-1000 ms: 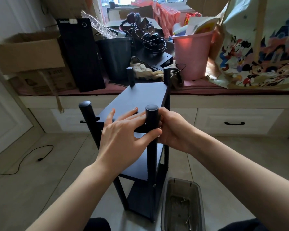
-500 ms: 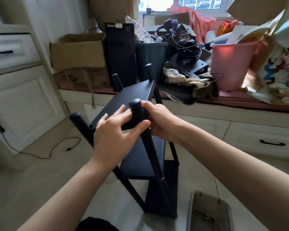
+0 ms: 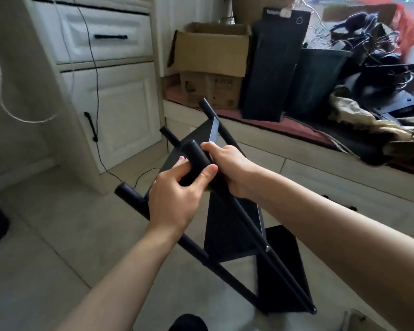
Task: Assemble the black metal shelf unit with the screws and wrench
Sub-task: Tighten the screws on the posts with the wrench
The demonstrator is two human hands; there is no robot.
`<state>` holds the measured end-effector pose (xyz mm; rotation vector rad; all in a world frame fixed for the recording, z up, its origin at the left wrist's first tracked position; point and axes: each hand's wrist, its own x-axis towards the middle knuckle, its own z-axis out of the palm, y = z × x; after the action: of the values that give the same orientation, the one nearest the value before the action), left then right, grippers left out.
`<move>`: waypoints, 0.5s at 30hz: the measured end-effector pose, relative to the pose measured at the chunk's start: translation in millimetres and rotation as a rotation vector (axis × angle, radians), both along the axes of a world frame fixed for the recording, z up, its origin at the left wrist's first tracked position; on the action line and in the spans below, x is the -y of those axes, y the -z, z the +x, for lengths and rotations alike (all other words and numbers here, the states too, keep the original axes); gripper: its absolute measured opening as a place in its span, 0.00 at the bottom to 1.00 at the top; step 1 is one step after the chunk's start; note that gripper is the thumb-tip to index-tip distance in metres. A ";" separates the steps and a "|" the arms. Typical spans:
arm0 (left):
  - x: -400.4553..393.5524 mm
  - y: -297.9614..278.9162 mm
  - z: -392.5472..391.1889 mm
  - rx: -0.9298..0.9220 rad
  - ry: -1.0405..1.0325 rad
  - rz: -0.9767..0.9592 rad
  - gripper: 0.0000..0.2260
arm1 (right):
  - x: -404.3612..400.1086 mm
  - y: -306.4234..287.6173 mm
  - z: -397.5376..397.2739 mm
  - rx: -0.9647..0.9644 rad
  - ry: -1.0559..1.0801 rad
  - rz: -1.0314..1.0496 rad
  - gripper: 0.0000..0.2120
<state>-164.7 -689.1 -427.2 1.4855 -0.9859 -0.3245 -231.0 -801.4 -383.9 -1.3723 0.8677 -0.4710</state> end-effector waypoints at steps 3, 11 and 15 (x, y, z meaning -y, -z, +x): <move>-12.9 23.3 17.2 -0.113 0.024 -0.014 0.13 | -6.2 21.8 23.5 -0.060 -0.028 -0.004 0.14; -33.6 120.3 23.7 -0.412 0.050 0.000 0.06 | -11.4 115.5 40.1 -0.263 -0.165 -0.003 0.15; -47.4 173.6 16.5 -0.502 0.029 0.103 0.09 | -17.9 164.5 30.5 -0.386 -0.231 -0.030 0.19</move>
<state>-148.2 -641.6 -600.8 1.3859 -0.5939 -0.7381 -200.5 -783.4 -548.4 -1.5978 0.9985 -0.0389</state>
